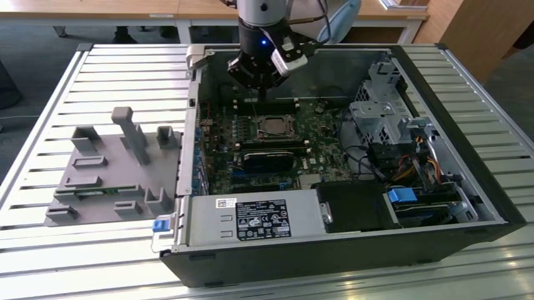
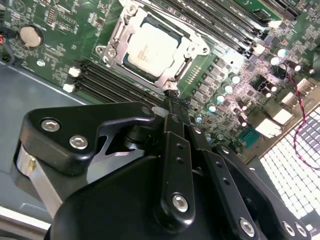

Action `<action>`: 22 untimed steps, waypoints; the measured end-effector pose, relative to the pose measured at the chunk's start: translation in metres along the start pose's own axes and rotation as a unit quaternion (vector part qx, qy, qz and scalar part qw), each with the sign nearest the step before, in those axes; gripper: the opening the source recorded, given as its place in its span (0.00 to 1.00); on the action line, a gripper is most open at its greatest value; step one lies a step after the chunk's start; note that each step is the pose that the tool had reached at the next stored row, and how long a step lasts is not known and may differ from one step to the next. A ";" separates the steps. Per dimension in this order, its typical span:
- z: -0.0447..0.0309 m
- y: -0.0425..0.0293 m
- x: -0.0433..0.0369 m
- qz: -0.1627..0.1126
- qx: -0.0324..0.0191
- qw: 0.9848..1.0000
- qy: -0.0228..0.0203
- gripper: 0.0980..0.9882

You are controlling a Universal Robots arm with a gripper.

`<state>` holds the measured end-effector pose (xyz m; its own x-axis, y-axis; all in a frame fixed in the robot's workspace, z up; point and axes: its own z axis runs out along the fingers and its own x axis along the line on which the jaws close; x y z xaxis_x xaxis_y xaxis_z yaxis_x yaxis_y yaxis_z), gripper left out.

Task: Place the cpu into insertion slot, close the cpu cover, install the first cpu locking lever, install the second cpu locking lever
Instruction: 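Install the first cpu locking lever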

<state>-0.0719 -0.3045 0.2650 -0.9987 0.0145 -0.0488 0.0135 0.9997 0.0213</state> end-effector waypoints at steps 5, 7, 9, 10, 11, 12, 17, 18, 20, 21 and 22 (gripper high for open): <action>0.0017 -0.0001 0.0084 0.000 0.000 1.000 0.000 0.03; 0.0025 -0.0002 0.0118 0.000 0.000 1.000 0.000 0.03; 0.0033 -0.0003 0.0149 0.000 0.000 1.000 0.000 0.03; 0.0037 -0.0003 0.0164 0.000 0.000 1.000 0.000 0.03; 0.0041 -0.0003 0.0179 0.000 0.000 1.000 0.000 0.03; 0.0045 -0.0003 0.0193 0.000 0.000 1.000 0.000 0.03; 0.0060 -0.0004 0.0266 0.000 0.000 1.000 0.000 0.03; 0.0062 -0.0005 0.0283 0.000 0.000 1.000 0.000 0.03; 0.0068 -0.0003 0.0312 0.000 0.000 1.000 0.000 0.03; 0.0073 -0.0001 0.0322 0.000 0.000 1.000 0.000 0.03; 0.0077 0.0002 0.0327 0.000 0.000 1.000 0.000 0.03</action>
<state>-0.1042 -0.3037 0.2557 -0.9987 0.0144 -0.0490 0.0134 0.9997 0.0214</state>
